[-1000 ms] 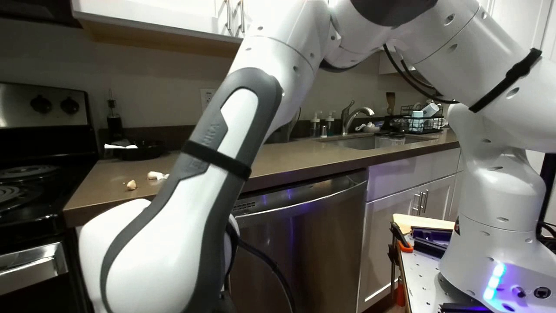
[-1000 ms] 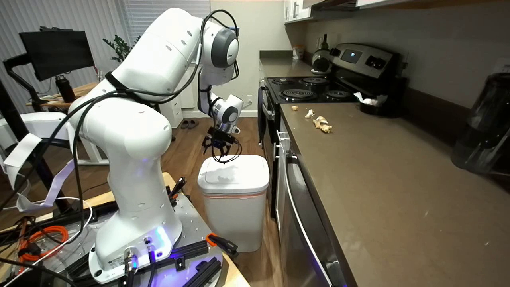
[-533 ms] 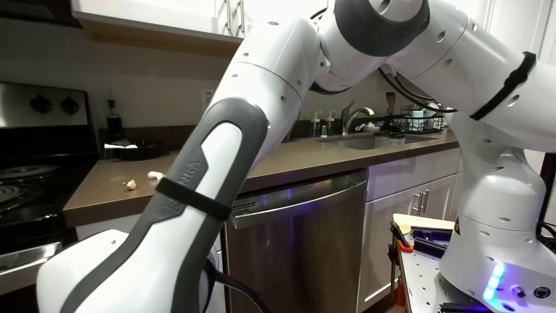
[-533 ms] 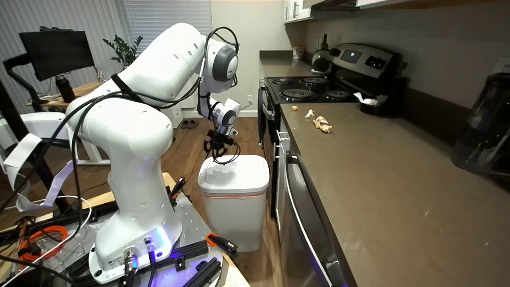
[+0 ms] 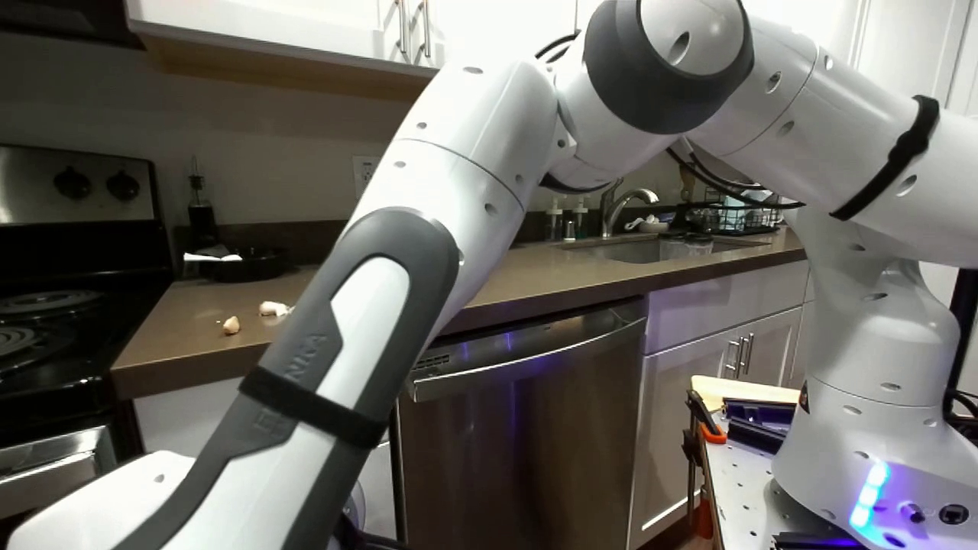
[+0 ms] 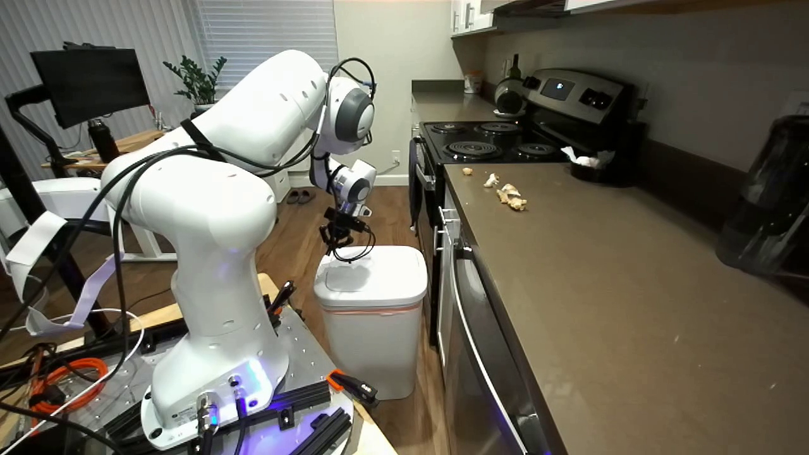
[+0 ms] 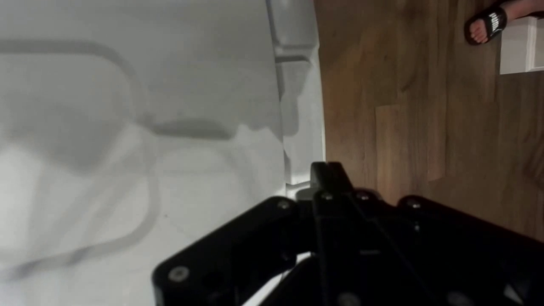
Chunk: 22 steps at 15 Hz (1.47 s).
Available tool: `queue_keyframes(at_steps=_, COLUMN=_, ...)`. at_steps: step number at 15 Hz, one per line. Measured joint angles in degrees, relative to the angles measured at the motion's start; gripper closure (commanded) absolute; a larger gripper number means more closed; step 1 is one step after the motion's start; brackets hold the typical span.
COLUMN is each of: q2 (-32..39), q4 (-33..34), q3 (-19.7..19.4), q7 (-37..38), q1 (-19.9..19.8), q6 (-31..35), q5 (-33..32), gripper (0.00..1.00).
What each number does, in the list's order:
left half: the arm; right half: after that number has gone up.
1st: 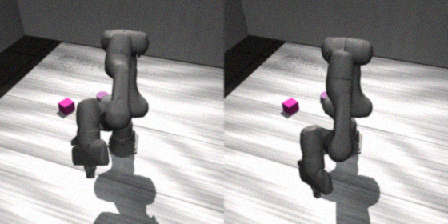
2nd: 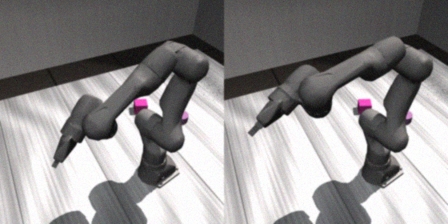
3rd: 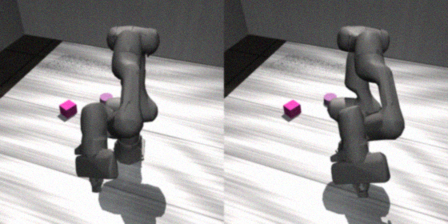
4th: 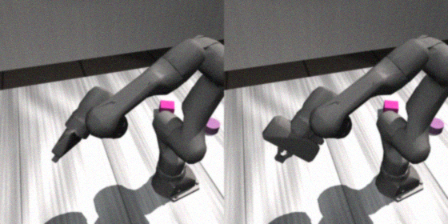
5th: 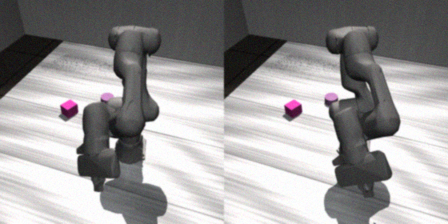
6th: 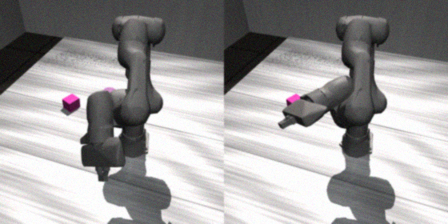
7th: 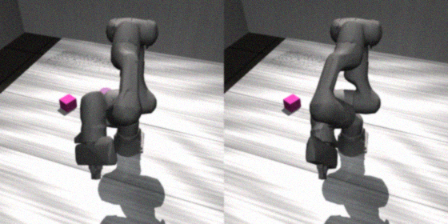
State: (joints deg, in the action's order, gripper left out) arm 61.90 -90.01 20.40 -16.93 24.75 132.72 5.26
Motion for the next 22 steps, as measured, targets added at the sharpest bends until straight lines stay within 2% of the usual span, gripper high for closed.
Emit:
queue_keyframes(at_steps=1, q2=0.7, q4=0.5, q3=-0.1, q7=0.5, q1=0.4, q6=0.0, q5=0.0, gripper=0.89)
queue_keyframes(at_steps=7, q2=3.7, q4=2.7, q3=-1.1, q7=4.3, q1=3.2, q6=0.0, q5=-0.7, gripper=0.96)
queue_keyframes(at_steps=18, q2=5.1, q4=4.5, q3=-2.4, q7=8.5, q1=5.4, q6=-0.2, q5=-2.7, gripper=0.95)
queue_keyframes(at_steps=22, q2=4.9, q4=4.5, q3=-1.5, q7=8.5, q1=5.0, q6=-1.2, q5=-2.7, gripper=0.95)
